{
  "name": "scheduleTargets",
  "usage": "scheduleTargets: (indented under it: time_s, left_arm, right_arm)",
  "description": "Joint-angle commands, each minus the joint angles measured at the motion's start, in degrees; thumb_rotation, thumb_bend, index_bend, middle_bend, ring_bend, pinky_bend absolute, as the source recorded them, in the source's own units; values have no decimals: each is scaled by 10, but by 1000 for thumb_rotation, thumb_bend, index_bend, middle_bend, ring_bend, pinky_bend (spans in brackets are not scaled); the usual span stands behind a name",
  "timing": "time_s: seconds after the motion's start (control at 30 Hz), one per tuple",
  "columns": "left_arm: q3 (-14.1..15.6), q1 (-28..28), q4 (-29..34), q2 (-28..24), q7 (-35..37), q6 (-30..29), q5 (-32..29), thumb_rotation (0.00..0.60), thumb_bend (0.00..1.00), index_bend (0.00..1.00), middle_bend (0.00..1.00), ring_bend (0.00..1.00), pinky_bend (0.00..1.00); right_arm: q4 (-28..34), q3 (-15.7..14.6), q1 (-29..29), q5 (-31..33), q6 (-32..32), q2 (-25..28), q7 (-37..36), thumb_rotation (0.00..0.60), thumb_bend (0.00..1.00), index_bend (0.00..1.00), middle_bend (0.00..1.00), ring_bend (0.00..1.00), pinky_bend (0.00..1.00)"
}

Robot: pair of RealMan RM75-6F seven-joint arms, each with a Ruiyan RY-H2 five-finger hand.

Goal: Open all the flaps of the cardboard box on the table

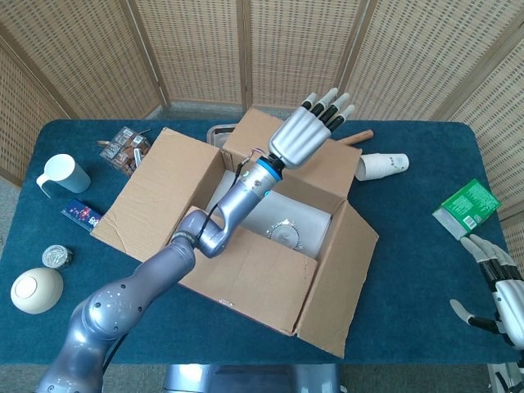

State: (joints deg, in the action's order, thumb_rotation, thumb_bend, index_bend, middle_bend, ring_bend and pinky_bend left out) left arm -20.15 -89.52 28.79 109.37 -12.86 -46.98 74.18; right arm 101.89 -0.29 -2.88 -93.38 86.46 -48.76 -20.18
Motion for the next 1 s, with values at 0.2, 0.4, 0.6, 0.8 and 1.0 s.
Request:
scheduleTargets:
  time_s: [0.2, 0.4, 0.6, 0.8, 1.0]
  left_arm:
    - [30, 37, 94, -72, 20, -4, 25, 600, 481, 0, 0, 0, 218]
    - [71, 83, 247, -186, 79, 0, 65, 600, 481, 0, 0, 0, 294]
    - [93, 111, 387, -286, 86, 36, 66, 600, 482, 0, 0, 0, 334]
    - [100, 125, 530, -382, 92, 102, 29, 600, 491, 0, 0, 0, 305]
    - [104, 135, 608, -427, 105, 145, -8, 600, 493, 130, 67, 56, 372]
  right_arm:
    - [4, -1, 1, -3, 2, 0, 8, 600, 246, 0, 0, 0, 0]
    - [6, -1, 0, -4, 0, -2, 16, 600, 246, 0, 0, 0, 0]
    - [7, -1, -1, -2, -3, -5, 25, 600, 244, 0, 0, 0, 0]
    - [10, -1, -2, 0, -6, -7, 33, 600, 246, 0, 0, 0, 0]
    - [10, -1, -4, 1, -11, -9, 38, 600, 246, 0, 0, 0, 0]
